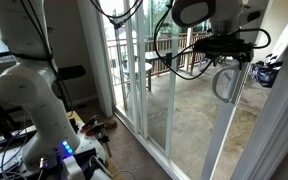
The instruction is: Slide the glass door to the left.
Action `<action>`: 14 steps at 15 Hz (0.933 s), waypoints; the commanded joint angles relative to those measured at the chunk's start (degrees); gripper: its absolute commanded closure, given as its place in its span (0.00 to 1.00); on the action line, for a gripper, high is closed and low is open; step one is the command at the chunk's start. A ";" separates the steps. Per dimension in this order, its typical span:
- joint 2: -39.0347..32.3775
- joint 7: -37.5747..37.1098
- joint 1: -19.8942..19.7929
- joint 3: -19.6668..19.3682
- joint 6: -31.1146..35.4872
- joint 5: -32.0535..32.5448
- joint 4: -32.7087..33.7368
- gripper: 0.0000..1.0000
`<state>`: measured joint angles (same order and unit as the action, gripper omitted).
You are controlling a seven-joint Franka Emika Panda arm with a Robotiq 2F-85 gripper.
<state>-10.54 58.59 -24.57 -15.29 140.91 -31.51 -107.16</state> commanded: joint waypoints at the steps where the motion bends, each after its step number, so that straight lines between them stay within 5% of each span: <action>1: -0.40 3.21 -1.20 0.90 -0.54 -1.64 0.29 0.00; 14: 1.18 7.31 1.31 2.96 7.25 0.80 -5.96 0.00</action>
<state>-10.98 64.06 -24.58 -14.29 145.09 -31.41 -108.94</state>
